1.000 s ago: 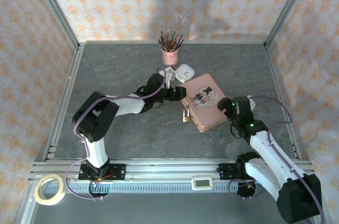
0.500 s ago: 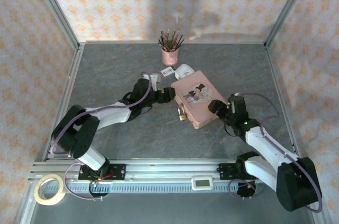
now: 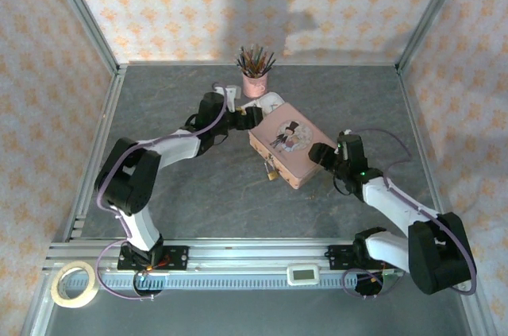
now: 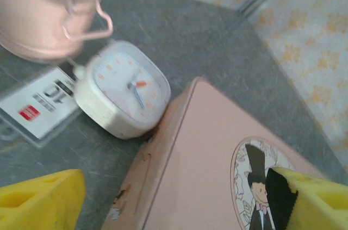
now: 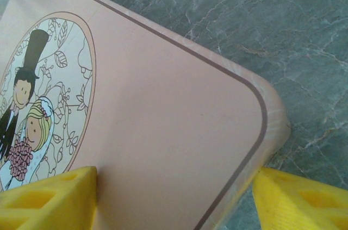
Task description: Unlock a padlock with a key
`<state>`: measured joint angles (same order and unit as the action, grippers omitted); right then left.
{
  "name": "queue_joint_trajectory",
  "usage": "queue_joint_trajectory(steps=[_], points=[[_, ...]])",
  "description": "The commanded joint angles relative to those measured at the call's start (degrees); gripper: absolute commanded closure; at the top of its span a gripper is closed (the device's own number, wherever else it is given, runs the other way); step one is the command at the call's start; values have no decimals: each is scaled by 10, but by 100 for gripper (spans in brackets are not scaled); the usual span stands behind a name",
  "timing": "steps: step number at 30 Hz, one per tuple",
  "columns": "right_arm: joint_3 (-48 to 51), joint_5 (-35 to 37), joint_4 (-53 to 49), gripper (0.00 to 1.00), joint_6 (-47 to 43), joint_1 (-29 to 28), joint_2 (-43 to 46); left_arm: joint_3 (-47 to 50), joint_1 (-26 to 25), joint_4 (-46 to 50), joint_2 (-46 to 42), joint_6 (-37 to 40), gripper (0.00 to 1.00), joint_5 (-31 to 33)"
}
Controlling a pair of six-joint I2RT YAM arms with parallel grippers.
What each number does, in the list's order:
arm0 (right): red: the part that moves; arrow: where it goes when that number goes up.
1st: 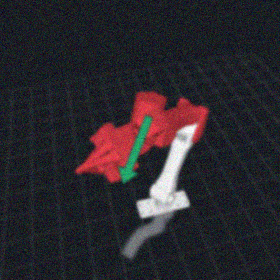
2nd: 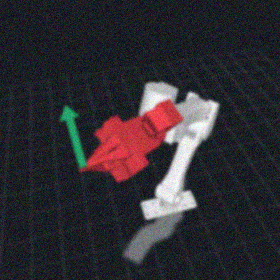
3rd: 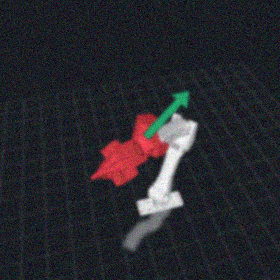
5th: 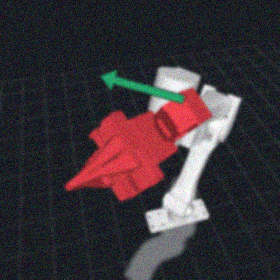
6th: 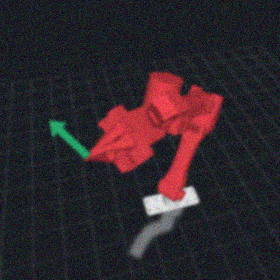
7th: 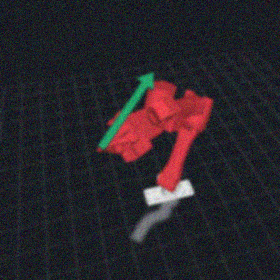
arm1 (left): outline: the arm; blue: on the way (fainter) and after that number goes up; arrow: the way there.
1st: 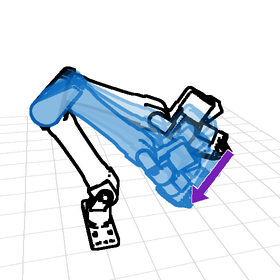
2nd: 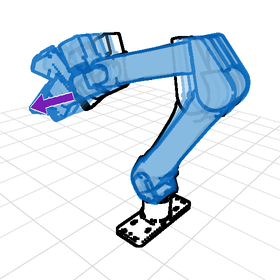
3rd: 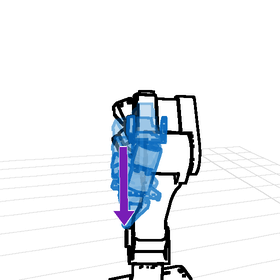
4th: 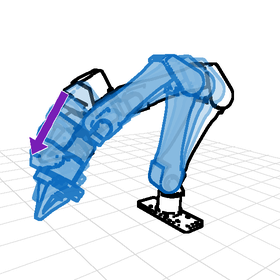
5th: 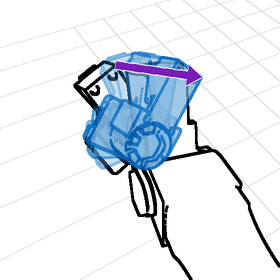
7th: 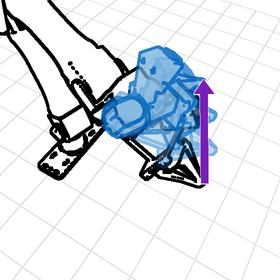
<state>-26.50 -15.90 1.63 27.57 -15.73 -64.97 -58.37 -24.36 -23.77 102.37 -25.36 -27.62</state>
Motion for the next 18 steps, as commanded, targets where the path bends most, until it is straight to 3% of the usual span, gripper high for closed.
queue_joint_trajectory(steps=[1, 8, 18], points=[[-12, 9, -1, 27, -16, -3, -5, -17, -31, 13, 28, 16, 13, -27], [-14, 11, -2, 27, -15, -3, -7, 7, -52, 2, 45, -3, 14, -25], [-5, -29, 10, 31, -13, -11, -2, 133, -72, -34, -44, -69, 22, -25]])
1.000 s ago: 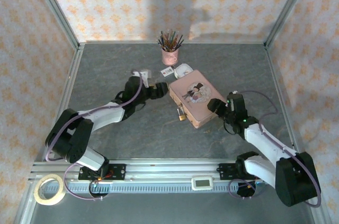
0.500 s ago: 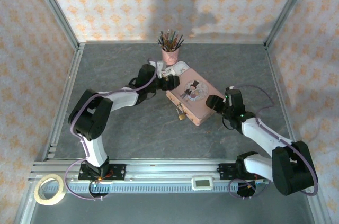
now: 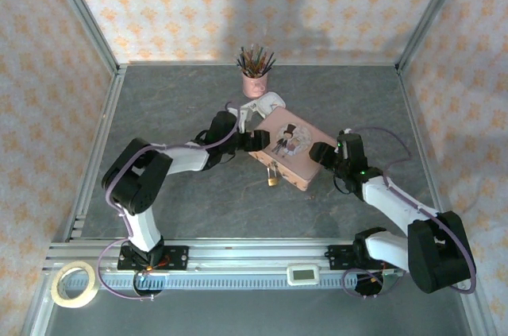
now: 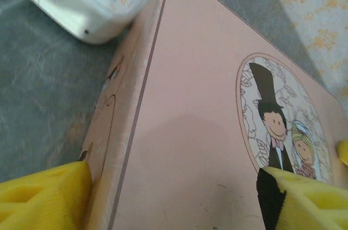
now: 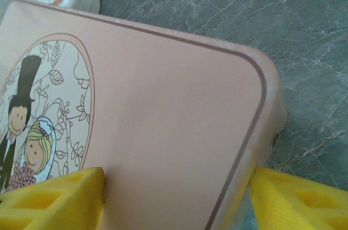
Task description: Unlock a padlock with a key
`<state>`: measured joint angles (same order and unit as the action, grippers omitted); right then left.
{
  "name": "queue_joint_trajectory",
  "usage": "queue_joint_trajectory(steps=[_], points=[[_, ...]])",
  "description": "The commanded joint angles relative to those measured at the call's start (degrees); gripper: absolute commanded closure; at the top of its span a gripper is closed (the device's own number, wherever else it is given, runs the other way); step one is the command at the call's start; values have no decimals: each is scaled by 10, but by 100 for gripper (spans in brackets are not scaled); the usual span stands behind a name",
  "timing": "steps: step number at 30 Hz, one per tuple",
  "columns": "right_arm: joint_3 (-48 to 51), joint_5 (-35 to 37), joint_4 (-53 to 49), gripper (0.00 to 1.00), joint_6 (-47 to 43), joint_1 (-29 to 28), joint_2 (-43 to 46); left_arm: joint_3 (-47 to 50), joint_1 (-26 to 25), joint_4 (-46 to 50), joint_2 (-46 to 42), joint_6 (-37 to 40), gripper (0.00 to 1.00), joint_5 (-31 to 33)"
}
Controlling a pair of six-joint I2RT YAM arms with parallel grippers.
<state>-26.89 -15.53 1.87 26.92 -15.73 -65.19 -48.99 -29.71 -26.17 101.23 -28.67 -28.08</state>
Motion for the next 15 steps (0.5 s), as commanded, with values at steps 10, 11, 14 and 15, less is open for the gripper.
queue_joint_trajectory(steps=[10, 11, 14, 15], points=[[-23, -60, 61, 32, 23, -106, -56, 191, -12, 101, -238, -46, 23, 138], [-34, -59, 67, 32, 26, -119, -70, 203, -12, 109, -259, -61, 22, 153], [-69, -56, 97, 32, 33, -153, -118, 244, -7, 131, -314, -77, 22, 203], [-87, -57, 105, 32, 33, -165, -141, 257, -3, 137, -332, -84, 21, 221]])
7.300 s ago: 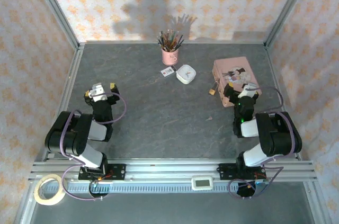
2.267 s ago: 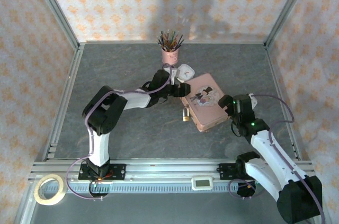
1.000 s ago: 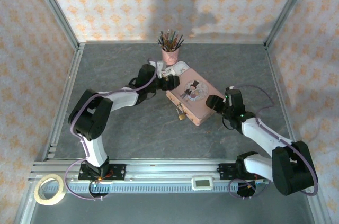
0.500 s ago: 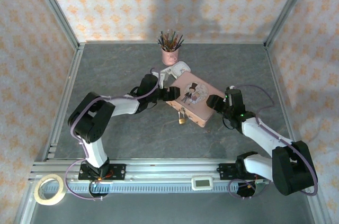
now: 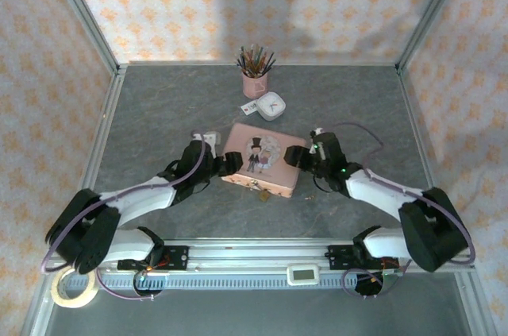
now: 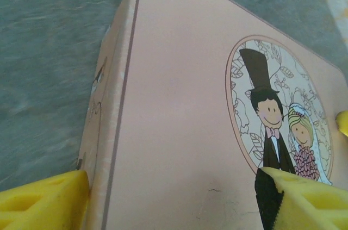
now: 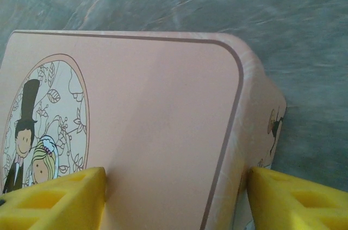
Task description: Unlock a padlock with a key
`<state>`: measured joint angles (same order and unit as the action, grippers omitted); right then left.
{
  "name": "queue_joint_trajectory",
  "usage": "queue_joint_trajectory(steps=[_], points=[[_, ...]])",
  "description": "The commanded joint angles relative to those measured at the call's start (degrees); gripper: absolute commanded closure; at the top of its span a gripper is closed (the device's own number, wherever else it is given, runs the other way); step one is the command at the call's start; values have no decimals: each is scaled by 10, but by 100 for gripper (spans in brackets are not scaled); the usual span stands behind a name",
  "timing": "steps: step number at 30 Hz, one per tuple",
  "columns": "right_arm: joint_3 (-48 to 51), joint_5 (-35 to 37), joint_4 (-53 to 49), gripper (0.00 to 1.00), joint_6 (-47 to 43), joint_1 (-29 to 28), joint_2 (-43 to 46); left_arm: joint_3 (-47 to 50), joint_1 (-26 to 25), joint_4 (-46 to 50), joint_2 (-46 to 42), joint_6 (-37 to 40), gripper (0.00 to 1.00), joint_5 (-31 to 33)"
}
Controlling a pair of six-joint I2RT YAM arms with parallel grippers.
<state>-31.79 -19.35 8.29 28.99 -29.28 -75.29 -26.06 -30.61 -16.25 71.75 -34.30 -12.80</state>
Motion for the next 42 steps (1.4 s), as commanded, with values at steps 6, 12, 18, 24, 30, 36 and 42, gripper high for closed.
queue_joint_trajectory(steps=[6, 12, 18, 24, 30, 36, 42], points=[[-178, -16, 46, 34, 6, -84, -193, 93, 42, 56, -124, -73, 19, 113], [-358, -25, 18, 35, -26, -114, -343, 108, 50, 74, -162, -97, 19, 159], [-568, -37, -41, 32, -63, -116, -476, 119, 55, 77, -188, -127, 15, 200], [-700, -9, -120, 23, -116, -114, -507, 118, 58, 96, -226, -141, 7, 228], [-630, 36, -170, 18, -151, -95, -399, 73, 73, 152, -282, -92, 1, 275], [-439, 92, -215, 18, -160, -85, -241, -20, 81, 150, -286, -10, 1, 241], [-261, 150, -314, 24, -111, -86, -96, -82, 66, 23, -209, -7, 1, 63]])
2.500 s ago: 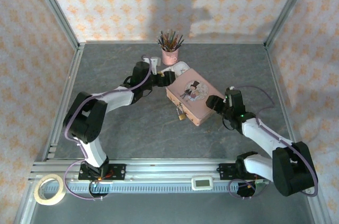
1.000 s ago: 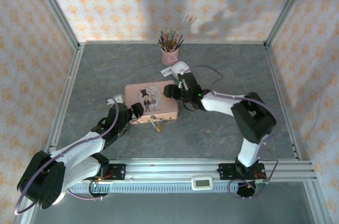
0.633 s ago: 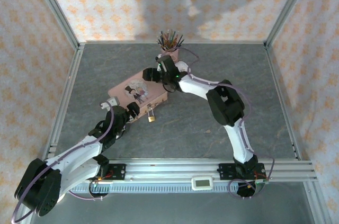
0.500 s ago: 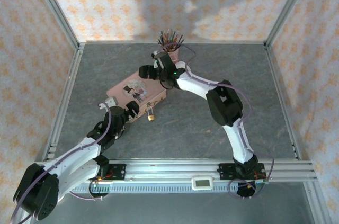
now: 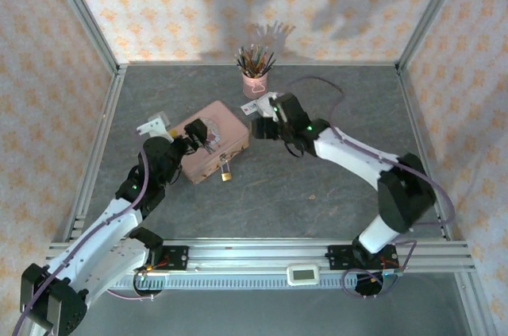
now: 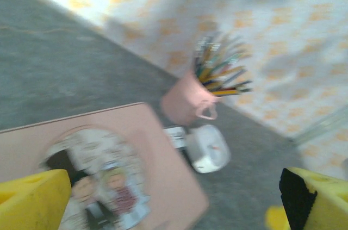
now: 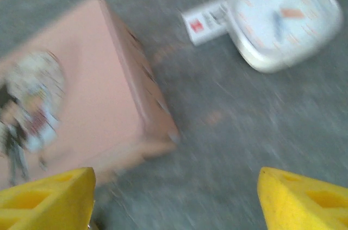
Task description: Unlock a padlock with a key
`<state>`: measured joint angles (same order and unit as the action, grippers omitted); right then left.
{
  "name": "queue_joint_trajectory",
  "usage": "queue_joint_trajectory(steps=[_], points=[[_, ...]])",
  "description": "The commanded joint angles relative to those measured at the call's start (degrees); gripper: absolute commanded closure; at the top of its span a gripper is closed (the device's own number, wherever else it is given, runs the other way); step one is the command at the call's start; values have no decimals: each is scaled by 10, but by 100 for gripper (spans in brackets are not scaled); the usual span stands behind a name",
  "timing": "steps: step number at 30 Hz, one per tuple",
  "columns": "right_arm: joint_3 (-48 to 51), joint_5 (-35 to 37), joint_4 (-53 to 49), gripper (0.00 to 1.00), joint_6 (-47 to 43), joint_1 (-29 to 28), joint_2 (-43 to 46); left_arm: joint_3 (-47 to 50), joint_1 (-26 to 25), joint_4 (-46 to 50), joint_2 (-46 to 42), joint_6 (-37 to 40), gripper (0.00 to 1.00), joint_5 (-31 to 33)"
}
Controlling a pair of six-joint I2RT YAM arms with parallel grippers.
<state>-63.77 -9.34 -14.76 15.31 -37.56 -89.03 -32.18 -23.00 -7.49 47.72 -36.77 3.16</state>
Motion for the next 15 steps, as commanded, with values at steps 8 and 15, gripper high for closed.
queue_joint_trajectory(steps=[8, 15], points=[[251, 51, -170, 39, 155, -9, 219, -80, -128, -148, 182, 15, 1, -75], [328, 65, -184, 50, 236, -26, 262, -71, -164, -201, 249, -16, 1, -86]])
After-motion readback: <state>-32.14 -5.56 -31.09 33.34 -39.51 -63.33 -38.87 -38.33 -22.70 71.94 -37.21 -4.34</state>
